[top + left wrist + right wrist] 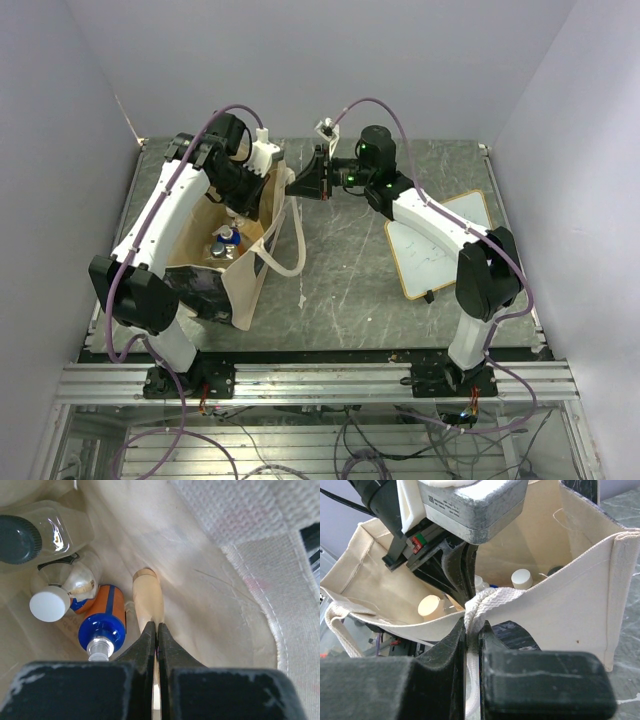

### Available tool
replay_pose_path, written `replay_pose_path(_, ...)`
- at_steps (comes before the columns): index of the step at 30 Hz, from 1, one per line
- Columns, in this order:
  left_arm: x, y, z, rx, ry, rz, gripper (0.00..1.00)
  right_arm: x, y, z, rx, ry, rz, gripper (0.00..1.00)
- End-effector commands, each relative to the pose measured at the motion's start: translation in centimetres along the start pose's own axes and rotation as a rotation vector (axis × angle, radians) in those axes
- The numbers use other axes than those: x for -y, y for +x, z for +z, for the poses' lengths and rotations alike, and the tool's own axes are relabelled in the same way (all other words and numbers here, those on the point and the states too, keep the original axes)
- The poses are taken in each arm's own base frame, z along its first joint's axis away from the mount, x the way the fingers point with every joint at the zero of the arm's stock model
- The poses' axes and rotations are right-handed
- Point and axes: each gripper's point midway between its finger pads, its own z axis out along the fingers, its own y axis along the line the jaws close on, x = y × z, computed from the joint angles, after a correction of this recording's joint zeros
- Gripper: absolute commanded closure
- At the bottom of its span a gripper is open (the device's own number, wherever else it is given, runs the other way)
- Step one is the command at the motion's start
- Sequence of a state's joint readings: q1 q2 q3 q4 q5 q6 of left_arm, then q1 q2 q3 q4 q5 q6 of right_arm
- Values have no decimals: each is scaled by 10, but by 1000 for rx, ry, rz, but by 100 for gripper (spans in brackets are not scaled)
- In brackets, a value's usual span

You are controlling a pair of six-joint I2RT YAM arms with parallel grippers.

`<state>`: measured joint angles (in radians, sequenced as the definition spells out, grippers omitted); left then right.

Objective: Place the personal care products into the canvas bag
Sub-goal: Place the care product in the canvas bag.

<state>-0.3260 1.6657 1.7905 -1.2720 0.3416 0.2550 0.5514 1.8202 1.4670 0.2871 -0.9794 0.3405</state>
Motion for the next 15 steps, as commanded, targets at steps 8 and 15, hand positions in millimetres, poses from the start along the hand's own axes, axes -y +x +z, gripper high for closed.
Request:
replay_pose_path(8, -9, -16, 28, 60, 26, -2, 93, -34, -54, -6, 92, -119, -80, 100)
replay_pose_path(15, -14, -18, 43, 80, 32, 18, 93, -38, -58, -5, 97, -147, -70, 100)
